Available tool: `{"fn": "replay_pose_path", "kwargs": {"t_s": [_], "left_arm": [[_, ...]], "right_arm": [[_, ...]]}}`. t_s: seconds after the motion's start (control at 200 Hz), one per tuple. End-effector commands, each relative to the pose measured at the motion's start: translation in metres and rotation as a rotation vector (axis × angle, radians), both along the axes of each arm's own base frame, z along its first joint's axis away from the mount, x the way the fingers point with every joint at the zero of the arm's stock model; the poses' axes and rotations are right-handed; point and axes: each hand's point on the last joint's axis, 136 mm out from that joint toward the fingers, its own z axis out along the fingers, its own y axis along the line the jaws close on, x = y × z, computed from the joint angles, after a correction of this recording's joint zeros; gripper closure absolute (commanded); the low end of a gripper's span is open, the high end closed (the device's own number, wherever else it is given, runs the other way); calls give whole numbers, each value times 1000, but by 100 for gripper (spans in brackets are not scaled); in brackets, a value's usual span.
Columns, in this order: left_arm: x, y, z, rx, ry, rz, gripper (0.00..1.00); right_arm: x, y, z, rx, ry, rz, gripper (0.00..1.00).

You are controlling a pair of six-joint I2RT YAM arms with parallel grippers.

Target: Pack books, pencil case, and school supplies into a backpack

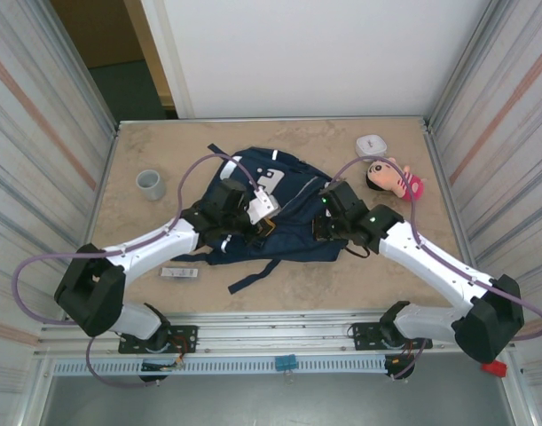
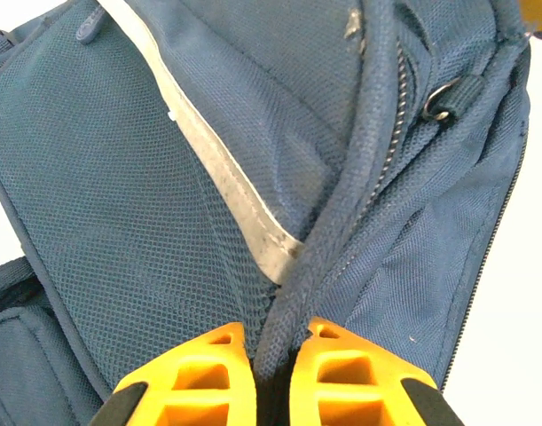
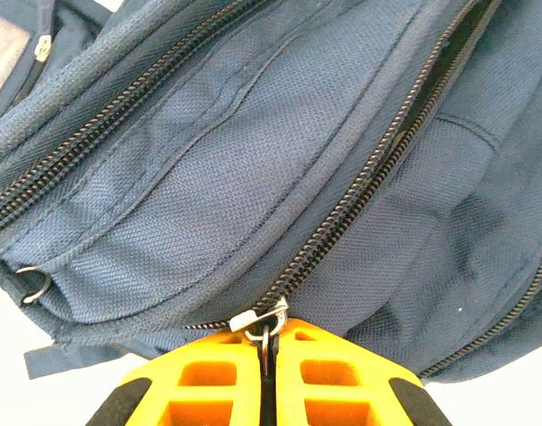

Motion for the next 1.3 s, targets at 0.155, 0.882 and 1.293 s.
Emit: {"fn": "replay_pose_path", "kwargs": {"t_s": [0.155,0.882,1.293], "left_arm": [[1,29,11,-64,128,287,43],[0,96,-48,-387,619,940,28],[103,101,-16,-442,536,949,28]], "right_arm": [[-19,13,-5,95,88,128,100],[-52,58,-30,46,137,275,100],[-75,139,-32,87,83,374,100]]}}
